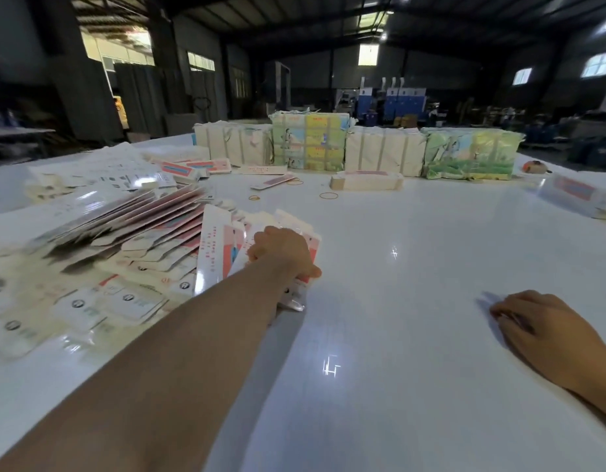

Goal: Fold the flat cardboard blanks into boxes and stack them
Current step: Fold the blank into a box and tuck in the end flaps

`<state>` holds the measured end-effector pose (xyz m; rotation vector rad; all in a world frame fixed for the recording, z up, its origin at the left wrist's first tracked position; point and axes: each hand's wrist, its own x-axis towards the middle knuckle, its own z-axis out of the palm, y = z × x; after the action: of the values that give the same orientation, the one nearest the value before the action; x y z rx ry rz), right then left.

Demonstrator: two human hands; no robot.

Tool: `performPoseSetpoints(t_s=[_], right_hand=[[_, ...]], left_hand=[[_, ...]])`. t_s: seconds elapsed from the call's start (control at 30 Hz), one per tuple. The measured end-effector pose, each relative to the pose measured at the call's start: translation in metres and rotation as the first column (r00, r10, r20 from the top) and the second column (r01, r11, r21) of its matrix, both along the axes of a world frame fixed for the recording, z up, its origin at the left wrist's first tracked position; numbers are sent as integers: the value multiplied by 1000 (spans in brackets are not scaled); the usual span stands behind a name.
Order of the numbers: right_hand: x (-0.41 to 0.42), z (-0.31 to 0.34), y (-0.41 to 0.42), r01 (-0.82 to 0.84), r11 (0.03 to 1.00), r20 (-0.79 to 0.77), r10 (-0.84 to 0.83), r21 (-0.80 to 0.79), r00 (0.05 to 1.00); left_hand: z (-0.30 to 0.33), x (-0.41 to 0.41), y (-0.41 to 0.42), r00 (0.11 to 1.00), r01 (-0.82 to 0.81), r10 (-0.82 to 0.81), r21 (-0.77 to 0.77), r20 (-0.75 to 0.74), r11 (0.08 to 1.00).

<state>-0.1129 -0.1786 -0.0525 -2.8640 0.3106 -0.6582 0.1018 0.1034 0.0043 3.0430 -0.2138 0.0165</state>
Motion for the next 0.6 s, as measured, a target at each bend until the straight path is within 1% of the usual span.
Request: performPoseSetpoints(t_s=[0.07,0.13,0.2,0.27,0.33,0.4,0.43,0.53,0.6], right_hand=[[0,1,1,4,1000,-5,-4,14,1000],[-2,2,3,10,1000,5,-10,20,1000],[-2,4,5,5,1000,11,-6,15,1000],[-2,5,7,-5,1000,7,5,17,1000],[-1,6,7,-4,1000,13,4,26,1000],[0,7,8,-3,999,11,3,34,1000],[0,7,9,-6,999,5,5,32,1000],[-1,8,12,13,999,7,-13,31,1000],[-2,8,14,37,999,10,-37,25,999]], left_hand=[[2,6,0,998,-33,28,-89,-64,996],[4,10,2,991,-77,61,-134,-121,988],[5,15,0,992,-99,83,-191,-92,976],[11,12,-6,996,-88,76,-281,-54,956],[20,6,-16,1000,19,-17,-367,10,930],[25,-9,-27,985,174,-154,-438,80,882],[26,-21,-32,972,234,-218,-463,88,855],[21,-66,-47,912,387,-402,-489,79,782],[6,-91,-54,853,494,-512,-470,99,731]])
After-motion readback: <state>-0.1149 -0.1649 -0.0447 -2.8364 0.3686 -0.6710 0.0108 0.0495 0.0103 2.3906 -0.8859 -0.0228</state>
